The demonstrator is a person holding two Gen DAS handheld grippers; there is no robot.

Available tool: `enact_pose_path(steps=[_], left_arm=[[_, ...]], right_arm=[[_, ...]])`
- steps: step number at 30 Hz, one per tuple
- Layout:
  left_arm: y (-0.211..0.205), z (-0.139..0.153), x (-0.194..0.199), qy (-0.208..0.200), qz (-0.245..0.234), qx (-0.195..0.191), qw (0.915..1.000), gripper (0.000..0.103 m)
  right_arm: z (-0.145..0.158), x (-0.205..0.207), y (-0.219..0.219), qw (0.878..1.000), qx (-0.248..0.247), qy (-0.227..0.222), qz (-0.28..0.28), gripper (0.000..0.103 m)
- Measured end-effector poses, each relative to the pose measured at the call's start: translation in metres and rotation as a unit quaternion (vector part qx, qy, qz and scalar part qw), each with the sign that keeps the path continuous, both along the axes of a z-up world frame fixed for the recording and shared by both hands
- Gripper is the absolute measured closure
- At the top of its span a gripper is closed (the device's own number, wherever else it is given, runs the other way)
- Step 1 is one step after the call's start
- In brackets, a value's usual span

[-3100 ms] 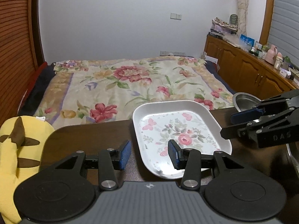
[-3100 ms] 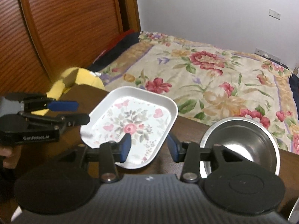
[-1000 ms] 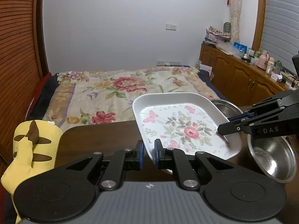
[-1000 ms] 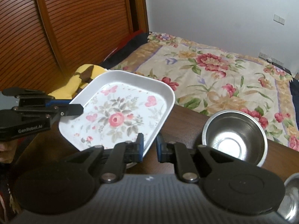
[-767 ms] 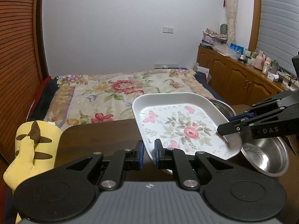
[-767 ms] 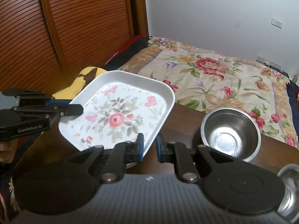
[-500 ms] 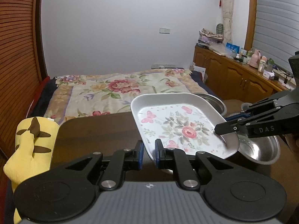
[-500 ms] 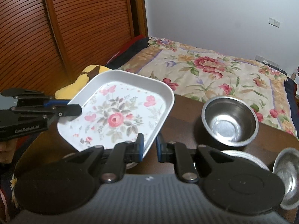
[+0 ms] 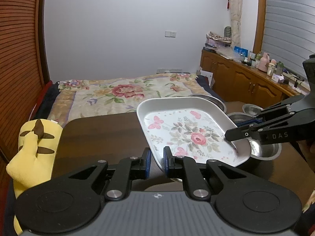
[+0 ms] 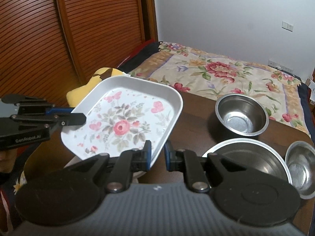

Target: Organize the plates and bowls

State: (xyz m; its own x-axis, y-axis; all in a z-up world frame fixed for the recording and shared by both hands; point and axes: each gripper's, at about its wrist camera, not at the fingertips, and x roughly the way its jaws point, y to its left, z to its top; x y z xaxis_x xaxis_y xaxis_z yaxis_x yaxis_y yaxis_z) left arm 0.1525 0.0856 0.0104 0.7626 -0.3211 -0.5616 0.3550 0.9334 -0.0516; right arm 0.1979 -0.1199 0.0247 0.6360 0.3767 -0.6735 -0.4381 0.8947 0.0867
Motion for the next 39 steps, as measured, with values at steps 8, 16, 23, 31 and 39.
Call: enact_pose_path(steps=[8,16,23,31,39], left_arm=[[0.001,-0.001,-0.018,-0.002,-0.008,0.007,0.9999,0.089],[0.005,-0.013,-0.041,0.012,-0.020,0.015,0.9996,0.089],[0.010,-0.027,-0.058,0.029,-0.026,0.017,0.9991,0.089],[0.015,-0.040,-0.071,0.043,-0.020,0.016,0.9987,0.089],[0.020,-0.051,-0.072,0.050,-0.008,0.018,0.9985,0.089]], right_arm=[[-0.003,-0.019,0.001,1.000,-0.006,-0.001,0.008,0.087],[-0.012,-0.040,0.001,1.000,0.003,0.005,0.019,0.087],[-0.029,-0.056,0.006,0.999,0.012,0.022,0.031,0.087],[-0.038,-0.070,0.011,0.999,0.012,0.031,0.040,0.086],[-0.042,-0.077,0.016,0.998,0.014,0.031,0.044,0.085]])
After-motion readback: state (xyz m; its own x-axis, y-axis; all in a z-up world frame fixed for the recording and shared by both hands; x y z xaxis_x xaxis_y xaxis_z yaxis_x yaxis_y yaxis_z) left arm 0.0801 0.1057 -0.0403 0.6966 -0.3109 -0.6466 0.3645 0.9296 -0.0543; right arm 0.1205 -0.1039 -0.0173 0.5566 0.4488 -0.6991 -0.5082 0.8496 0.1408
